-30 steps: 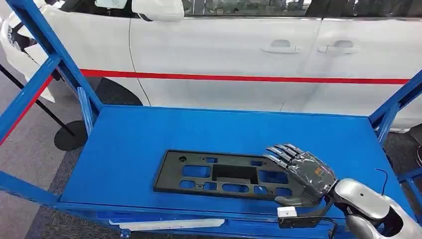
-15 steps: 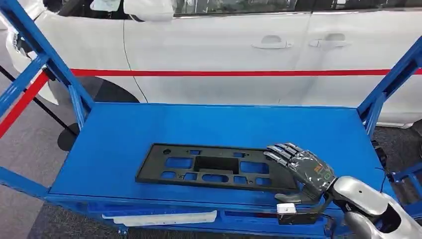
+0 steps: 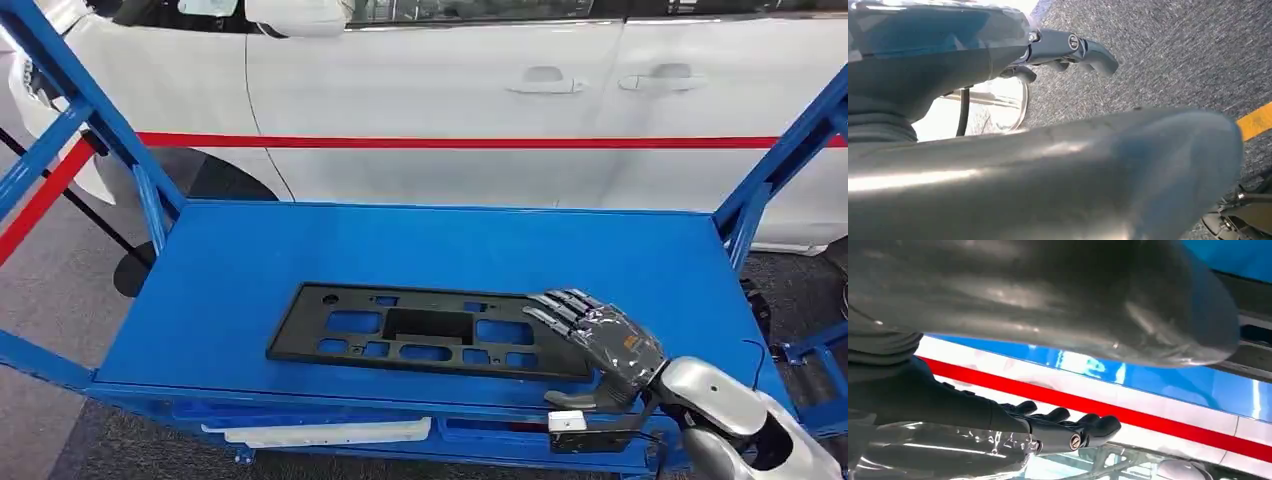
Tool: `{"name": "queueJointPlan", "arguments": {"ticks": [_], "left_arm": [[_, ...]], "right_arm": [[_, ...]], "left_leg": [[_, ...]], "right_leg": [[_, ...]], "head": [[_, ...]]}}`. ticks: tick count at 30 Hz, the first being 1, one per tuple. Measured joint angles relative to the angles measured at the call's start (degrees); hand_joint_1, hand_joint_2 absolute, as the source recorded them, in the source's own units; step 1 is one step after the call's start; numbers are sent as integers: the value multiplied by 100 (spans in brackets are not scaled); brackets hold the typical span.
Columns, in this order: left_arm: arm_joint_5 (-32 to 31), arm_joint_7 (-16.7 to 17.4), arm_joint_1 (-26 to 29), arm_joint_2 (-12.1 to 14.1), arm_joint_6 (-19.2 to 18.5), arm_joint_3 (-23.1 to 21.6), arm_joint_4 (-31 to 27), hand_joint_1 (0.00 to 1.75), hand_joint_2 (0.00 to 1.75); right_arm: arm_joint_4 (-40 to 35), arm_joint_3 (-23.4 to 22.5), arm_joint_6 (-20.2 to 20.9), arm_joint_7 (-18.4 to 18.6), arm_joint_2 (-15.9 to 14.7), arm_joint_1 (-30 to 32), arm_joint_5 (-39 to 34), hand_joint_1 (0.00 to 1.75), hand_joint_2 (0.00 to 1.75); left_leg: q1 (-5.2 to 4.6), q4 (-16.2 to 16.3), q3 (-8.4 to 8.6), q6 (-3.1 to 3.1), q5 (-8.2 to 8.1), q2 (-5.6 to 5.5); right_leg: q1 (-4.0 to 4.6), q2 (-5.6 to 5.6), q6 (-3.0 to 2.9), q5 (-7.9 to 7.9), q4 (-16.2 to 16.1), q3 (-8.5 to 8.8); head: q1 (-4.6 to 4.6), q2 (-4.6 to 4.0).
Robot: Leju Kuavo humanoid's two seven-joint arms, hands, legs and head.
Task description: Take the parts from the cabinet and place them on the table.
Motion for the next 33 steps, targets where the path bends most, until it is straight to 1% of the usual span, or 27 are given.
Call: {"name": "queueJointPlan", "arguments": {"ticks": [6,7,8,9,16,17,19,20,21,22,23,24,25,26,27,28,29,30,31,32,33], "left_arm": [[37,26,-2,-2,-9,0,0,0,0],[48,33,-2,-2,-13,0,0,0,0],[66,37,-5,2,-17,0,0,0,0],[74,44,-3,13,-24,0,0,0,0],[79,46,-4,13,-24,0,0,0,0],[79,48,-4,13,-26,0,0,0,0],[79,50,-10,13,-26,0,0,0,0],[79,50,-10,11,-28,0,0,0,0],[81,52,-9,-22,-31,0,0,0,0],[81,61,-15,-28,-42,2,0,0,0],[92,61,-30,-33,-48,7,0,0,0],[92,61,-33,-48,-57,7,0,0,0],[92,70,-14,-46,-59,11,-11,0,0],[92,70,-24,-42,-59,13,-11,0,0],[92,70,-21,-42,-59,15,-11,0,0],[92,70,3,-42,-59,22,-11,0,0],[92,70,13,-44,-61,24,-9,0,0],[92,70,17,-44,-61,28,-9,0,0],[92,77,14,-44,-61,28,-9,0,0],[92,74,5,-44,-61,28,-9,0,0],[92,74,-3,-44,-61,28,-9,0,0]], "right_arm": [[6,9,-37,2,17,17,0,0,0],[5,9,-39,4,20,22,0,0,0],[7,9,-46,4,20,30,2,0,0],[4,9,-55,4,26,33,2,0,0],[4,9,-57,4,26,38,7,0,0],[4,9,-59,7,28,40,7,0,0],[-7,9,-61,7,35,45,13,0,0],[-15,7,-63,7,35,44,15,0,0],[-17,-2,-79,11,41,65,17,0,0],[-9,-2,-90,13,41,75,17,0,0],[-4,0,-96,13,41,91,20,0,0],[-4,-13,-103,13,41,85,20,0,0],[7,-33,-105,13,44,76,22,0,0],[2,-33,-109,15,46,66,24,0,0],[0,-33,-109,11,52,72,26,0,0],[0,-33,-109,11,52,72,26,0,0],[0,-33,-107,13,55,58,26,0,0],[-2,-33,-111,11,55,61,26,0,0],[-2,-35,-109,11,55,60,26,0,0],[-2,-35,-111,11,55,61,26,0,0],[-2,-35,-109,7,57,66,26,0,0]], "left_leg": [[-7,30,-23,1,-24,-1],[-9,38,-27,15,-36,-1],[-11,89,-66,17,-64,4],[-37,121,-69,44,-86,7],[-43,107,-64,55,-93,6],[-52,92,-56,65,-100,7],[-86,46,-22,120,-104,5],[-93,-24,17,164,-82,5],[-32,-406,280,265,88,31],[-19,-441,276,287,177,61],[25,-329,140,249,178,61],[144,-42,-71,84,114,60],[109,116,-138,-52,86,33],[92,178,-189,-75,110,17],[99,148,-206,-107,148,15],[130,133,-250,-132,186,11],[148,222,-287,-126,24,37],[135,480,-367,-103,-329,54],[126,863,-469,-85,-700,52],[98,1308,-568,-70,-1027,52],[64,1753,-623,-44,-1289,52]], "right_leg": [[-11,0,35,-9,-10,0],[-15,0,39,-9,-10,0],[-80,1,71,0,-42,10],[-82,-10,116,-2,-42,21],[-90,-11,125,-5,-45,25],[-93,-11,134,-7,-51,29],[-105,-14,166,10,-117,67],[-95,-13,189,27,-168,102],[-79,-46,196,-49,-135,184],[-94,-39,262,-775,861,-250],[-171,-49,401,-726,1060,-286],[-323,-86,602,-258,-160,406],[-226,-18,439,-199,128,220],[-242,-25,328,-254,150,183],[-222,-27,287,-241,195,138],[-221,-48,210,-203,205,65],[-214,-70,128,-150,202,23],[-192,-71,92,-93,194,-44],[-170,-73,73,-31,188,-116],[-144,-77,54,28,190,-201],[-104,-81,38,93,193,-293]], "head": [[0,0],[0,0],[0,0],[0,0],[0,0],[0,0],[-2,0],[-2,0],[0,0],[-2,0],[-2,0],[-2,0],[-5,0],[-6,0],[-7,0],[-7,0],[-11,0],[-9,0],[-9,0],[-9,0],[-11,0]]}}
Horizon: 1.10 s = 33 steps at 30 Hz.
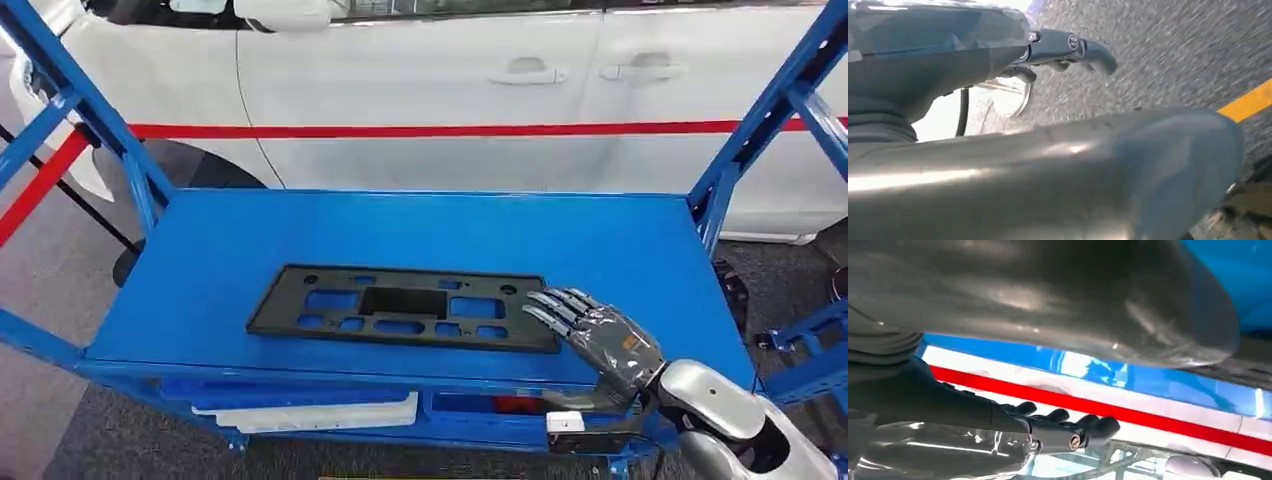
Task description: Take the parts from the cabinet and place them on the table.
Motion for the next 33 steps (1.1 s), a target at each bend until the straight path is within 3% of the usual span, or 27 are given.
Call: {"name": "queueJointPlan", "arguments": {"ticks": [1,2,3,5,6,7,9,10,11,12,13,15,16,17,18,20,21,22,23,25,27,28,31,32,33], "left_arm": [[-2,-13,-2,0,2,0,0,0,0],[-11,-64,-1,0,15,0,0,0,0],[-35,-96,-4,0,35,0,0,0,0],[-77,-101,-28,0,37,0,-2,0,0],[-109,-92,-62,15,37,0,-9,0,0],[-127,-81,-71,21,37,-2,-20,0,0],[-127,-46,-110,-7,20,-4,-20,0,0],[-133,-24,-124,-11,7,-4,-20,0,0],[-153,0,-131,-24,0,-4,-20,0,0],[-193,28,-145,-33,-4,-4,-20,0,0],[-236,52,-170,-46,-20,-9,-20,0,0],[-273,72,-210,-87,-66,-35,-20,0,0],[-299,87,-223,-101,-87,-44,-20,0,0],[-315,96,-237,-107,-103,-48,-20,0,0],[-326,103,-249,-118,-105,-50,-20,0,0],[-330,103,-272,-131,-103,-63,-17,0,0],[-328,103,-278,-131,-96,-74,-20,0,0],[-317,101,-288,-131,-81,-81,-20,0,0],[-308,98,-286,-131,-72,-81,-20,0,0],[-304,92,-280,-138,-66,-81,-17,0,0],[-313,92,-282,-135,-66,-83,-17,0,0],[-317,92,-283,-136,-66,-87,-17,0,0],[-330,79,-272,-138,-66,-90,-17,0,0],[-330,70,-262,-138,-66,-90,-17,0,0],[-330,70,-254,-138,-66,-90,-17,0,0]], "right_arm": [[0,0,0,0,0,2,0,0,0],[0,0,0,-11,0,2,-7,0,0],[0,0,2,-35,0,3,-18,0,0],[4,17,26,-156,11,-33,-69,0,0],[29,46,44,-221,58,-93,-110,0,0],[117,128,-68,-286,189,-194,-50,0,0],[436,403,-638,-275,523,-451,278,0,0],[635,567,-1010,-238,722,-559,439,0,0],[834,737,-1282,-203,952,-651,516,0,0],[1155,952,-1522,-186,1273,-766,531,0,0],[1569,1240,-1696,-162,1663,-949,501,0,0],[2292,1747,-1915,-54,2298,-1297,520,0,0],[2710,2044,-2021,32,2678,-1500,596,0,0],[3032,2293,-2046,77,2977,-1707,655,0,0],[3315,2543,-2017,103,3282,-1974,711,0,0],[3743,2923,-1879,122,3791,-2439,778,0,0],[3968,3100,-1792,131,4010,-2699,815,0,0],[4180,3284,-1703,151,4237,-2931,850,0,0],[4302,3404,-1639,162,4390,-3150,857,0,0],[4625,3721,-1444,190,4770,-3551,866,0,0],[4815,3917,-1287,225,5071,-3892,866,0,0],[4905,3989,-1232,243,5200,-4049,859,0,0],[5185,4223,-1143,276,5530,-4389,861,0,0],[5263,4281,-1143,302,5591,-4459,868,0,0],[5320,4339,-1141,321,5646,-4539,885,0,0]], "left_leg": [[-32,231,38,41,-75,0],[-74,222,198,108,19,-1],[-118,9,453,185,229,-2],[-250,-830,1158,412,447,-5],[-309,-1315,1453,562,211,18],[-310,-1592,1613,548,145,45],[-334,-1643,1573,511,198,62],[-342,-1699,1566,527,257,62],[-288,-1879,1614,528,420,59],[-285,-1980,1635,477,540,69],[-284,-2035,1607,506,626,78],[-286,-2022,1493,493,708,100],[-287,-2006,1436,480,732,111],[-285,-1980,1384,461,752,118],[-279,-1928,1325,446,762,125],[-270,-1800,1243,417,745,120],[-264,-1717,1195,380,718,113],[-300,-1647,1127,335,697,107],[-285,-1625,1092,301,703,104],[-251,-1638,1080,222,735,106],[-220,-1564,1049,145,661,71],[-217,-1349,953,111,498,64],[-142,-58,357,13,-49,63],[-117,113,261,-10,-35,63],[-89,-12,307,-31,119,64]], "right_leg": [[33,0,-10,54,2,-77],[72,3,-25,88,-1,-154],[109,0,-35,140,-1,-210],[161,-2,-44,221,-7,-280],[145,-19,-45,272,-11,-286],[167,-12,-4,313,-29,-290],[99,-20,77,418,-109,-261],[94,-14,114,484,-184,-241],[129,-6,144,539,-223,-233],[120,-9,147,449,-175,-256],[117,1,163,146,103,-373],[100,5,200,-341,892,-657],[98,4,218,-463,1194,-740],[93,1,229,-460,1274,-728],[79,-7,237,-342,1094,-558],[53,-10,225,22,225,34],[56,0,186,-15,-166,233],[108,11,117,-40,-163,220],[104,10,47,-21,-140,187],[162,14,-27,4,-148,160],[112,3,-107,57,-234,189],[102,0,-129,69,-242,188],[106,-2,-139,75,-241,175],[103,-3,-139,75,-240,175],[95,1,-137,75,-236,177]], "head": [[2,0],[2,0],[2,0],[2,0],[2,0],[2,0],[2,0],[2,0],[2,0],[2,0],[2,0],[2,0],[2,0],[2,0],[2,0],[2,0],[2,0],[2,0],[2,0],[0,0],[2,0],[0,0],[0,0],[2,0],[0,0]]}}
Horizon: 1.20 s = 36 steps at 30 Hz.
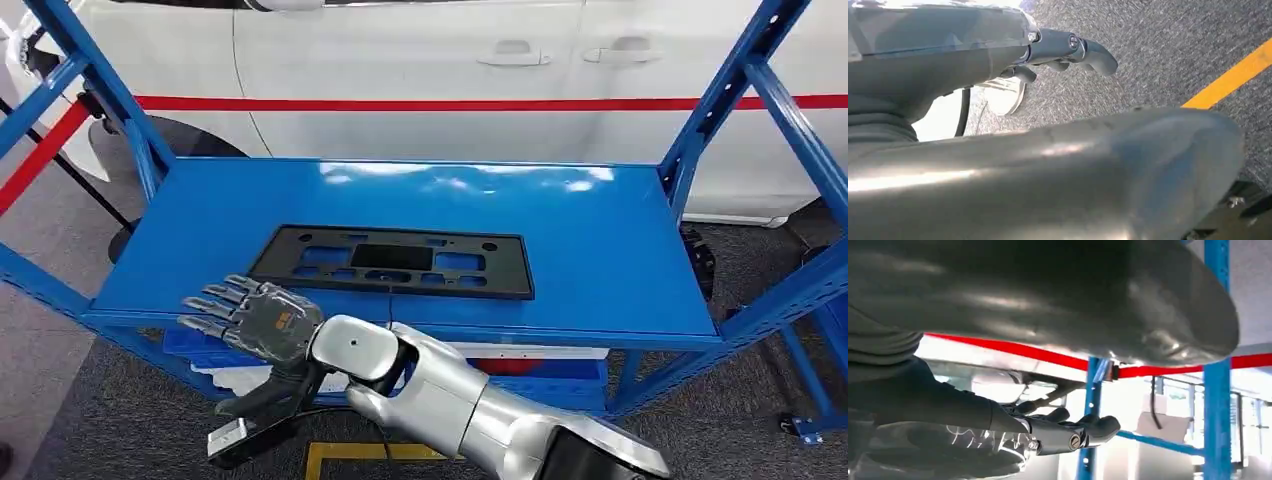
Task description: Take the parts from the cabinet and place them on the table.
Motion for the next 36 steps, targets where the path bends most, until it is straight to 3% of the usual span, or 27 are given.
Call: {"name": "queueJointPlan", "arguments": {"ticks": [1,3,4,5,6,7,8,12,17,23,29,36], "left_arm": [[0,0,1,2,0,0,0,0,0],[-15,-2,-4,0,11,0,0,0,0],[-37,-7,-11,-20,13,-4,2,0,0],[-37,-11,-16,-22,17,-4,0,0,0],[-44,-9,-16,-26,20,-9,0,0,0],[-44,-9,-9,-33,26,-9,0,0,0],[-46,-9,-3,-42,37,-9,0,0,0],[-103,-20,-11,-44,50,-50,0,0,0],[-120,-13,-67,-77,13,-310,0,0,0],[-120,37,-115,-92,-37,-640,0,0,0],[-120,44,-141,-92,-70,-857,0,0,0],[-120,35,-144,-90,-116,-1051,0,0,0]], "right_arm": [[48,56,0,46,65,-88,33,0,0],[81,153,35,164,166,-303,68,0,0],[85,210,74,232,208,-433,70,0,0],[87,271,116,286,229,-543,76,0,0],[89,334,144,325,258,-635,83,0,0],[92,367,157,345,260,-683,83,0,0],[92,400,168,345,262,-734,83,0,0],[118,533,194,374,273,-828,-248,0,0],[549,793,-605,806,275,-834,-1239,0,0],[1782,892,-923,1294,271,-934,-1467,0,0],[3039,865,-1165,1278,260,-1132,-1335,0,0],[3703,682,-1290,1228,179,-1286,-933,0,0]], "left_leg": [[26,-355,154,-20,235,0],[79,-1394,632,-56,748,2],[37,-1543,719,-70,634,-15],[22,-1623,716,19,651,-27],[32,-1631,700,45,674,-27],[46,-1635,698,50,682,-35],[22,-1637,693,71,693,-53],[6,-1637,684,143,698,-68],[-9,-1636,670,202,709,-68],[-29,-1631,659,232,724,-68],[-40,-1631,659,235,734,-65],[-40,-1632,658,230,738,-62]], "right_leg": [[-14,5,9,-4,5,2],[-43,23,69,-25,23,17],[-16,35,126,-18,25,4],[-5,52,162,-10,39,-21],[23,45,191,-9,25,-29],[23,49,92,5,16,-21],[14,26,49,10,4,-13],[2,15,109,60,-86,29],[-11,10,184,103,-148,46],[-36,11,304,129,-164,38],[-29,12,330,137,-161,32],[-27,14,329,136,-146,19]], "head": [[0,0],[0,0],[0,0],[2,0],[2,0],[0,0],[2,0],[2,0],[2,0],[2,0],[2,0],[2,0]]}}
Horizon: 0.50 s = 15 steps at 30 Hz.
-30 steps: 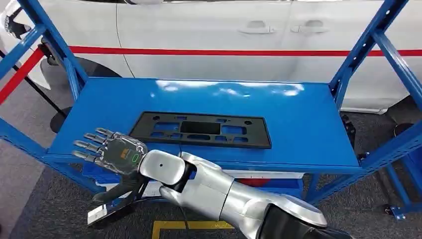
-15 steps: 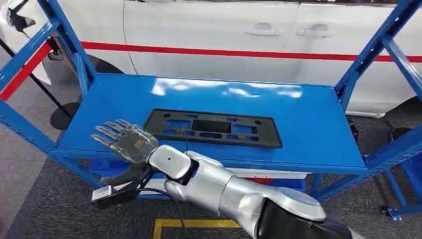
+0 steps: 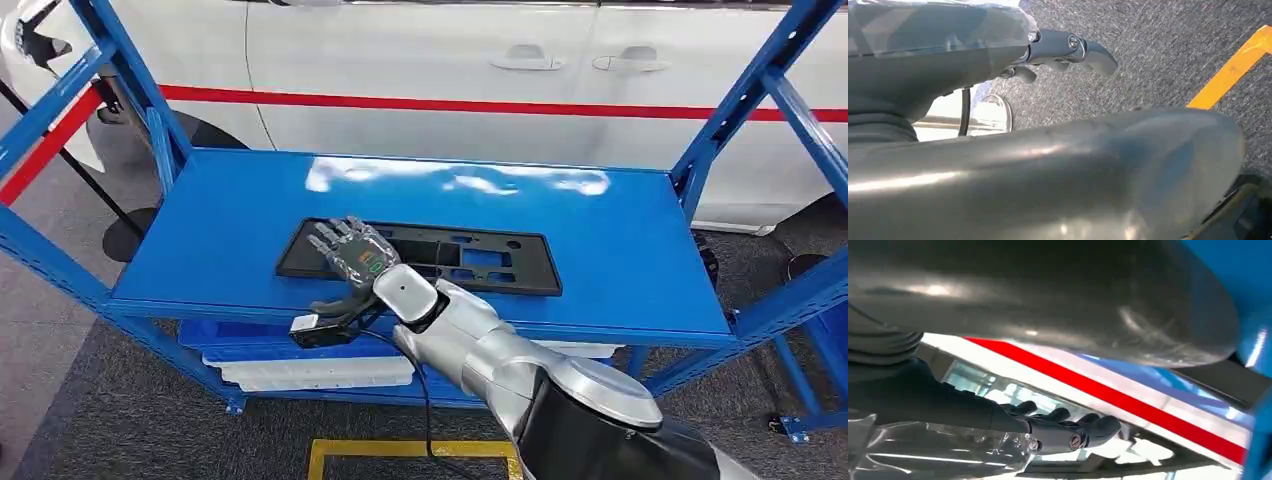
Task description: Take the parts from the cabinet and place them on the table.
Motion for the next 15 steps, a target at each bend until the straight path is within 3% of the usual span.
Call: {"name": "queueJointPlan", "arguments": {"ticks": [15], "left_arm": [[74,-2,-2,52,11,-100,0,0,0]], "right_arm": [[258,-376,-262,-236,-164,6,388,0,0]], "left_leg": [[0,0,-2,0,1,1]], "right_leg": [[-1,1,0,0,2,-2]], "head": [[0,0]]}}
